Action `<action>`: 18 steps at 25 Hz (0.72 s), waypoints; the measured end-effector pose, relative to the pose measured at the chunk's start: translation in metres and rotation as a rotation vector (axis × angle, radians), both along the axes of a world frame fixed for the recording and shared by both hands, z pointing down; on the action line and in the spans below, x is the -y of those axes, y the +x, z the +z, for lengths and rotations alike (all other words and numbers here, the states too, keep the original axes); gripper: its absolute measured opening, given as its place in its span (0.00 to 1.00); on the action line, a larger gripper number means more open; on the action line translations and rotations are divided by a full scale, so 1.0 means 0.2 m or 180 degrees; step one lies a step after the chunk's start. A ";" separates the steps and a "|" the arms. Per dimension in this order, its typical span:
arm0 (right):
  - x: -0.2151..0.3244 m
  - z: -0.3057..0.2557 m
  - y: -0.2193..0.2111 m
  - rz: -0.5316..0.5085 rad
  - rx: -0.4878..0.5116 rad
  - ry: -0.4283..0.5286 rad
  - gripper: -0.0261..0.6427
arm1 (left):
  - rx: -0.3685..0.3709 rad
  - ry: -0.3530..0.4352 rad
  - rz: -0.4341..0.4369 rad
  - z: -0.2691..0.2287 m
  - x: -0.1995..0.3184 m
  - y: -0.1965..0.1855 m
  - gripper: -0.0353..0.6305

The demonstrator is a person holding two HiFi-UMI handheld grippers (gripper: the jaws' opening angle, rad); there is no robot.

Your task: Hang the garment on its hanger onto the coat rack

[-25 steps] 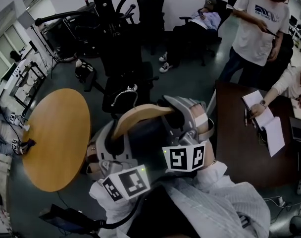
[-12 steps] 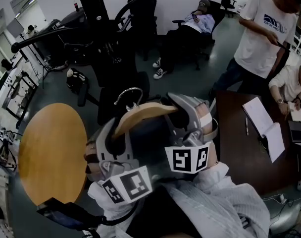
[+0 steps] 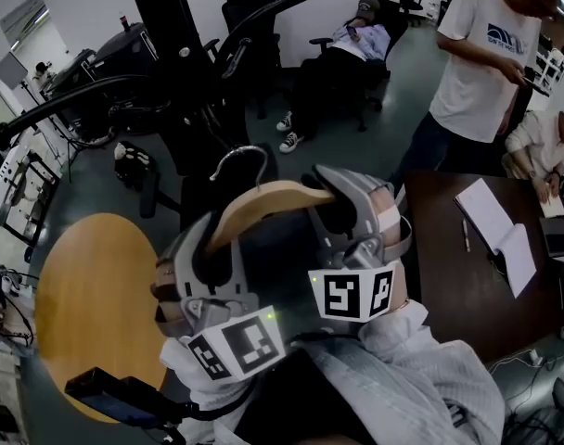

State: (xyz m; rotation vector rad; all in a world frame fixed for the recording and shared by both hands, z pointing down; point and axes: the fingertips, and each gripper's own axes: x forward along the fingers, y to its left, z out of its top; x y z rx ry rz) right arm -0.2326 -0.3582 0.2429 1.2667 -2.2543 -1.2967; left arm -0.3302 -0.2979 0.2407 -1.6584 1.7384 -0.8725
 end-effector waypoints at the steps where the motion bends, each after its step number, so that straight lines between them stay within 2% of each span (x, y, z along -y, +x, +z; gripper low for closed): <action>1: 0.02 0.00 0.00 -0.0015 -0.0012 -0.0014 0.16 | -0.0010 -0.0011 -0.0008 0.00 0.02 0.00 0.17; 10: 0.15 0.01 -0.06 -0.0150 -0.0130 -0.0071 0.16 | -0.0107 -0.0041 -0.0139 0.03 0.13 -0.04 0.17; 18: 0.31 0.13 -0.19 -0.0297 -0.0212 -0.0223 0.17 | -0.0156 -0.0199 -0.0282 0.15 0.27 -0.16 0.17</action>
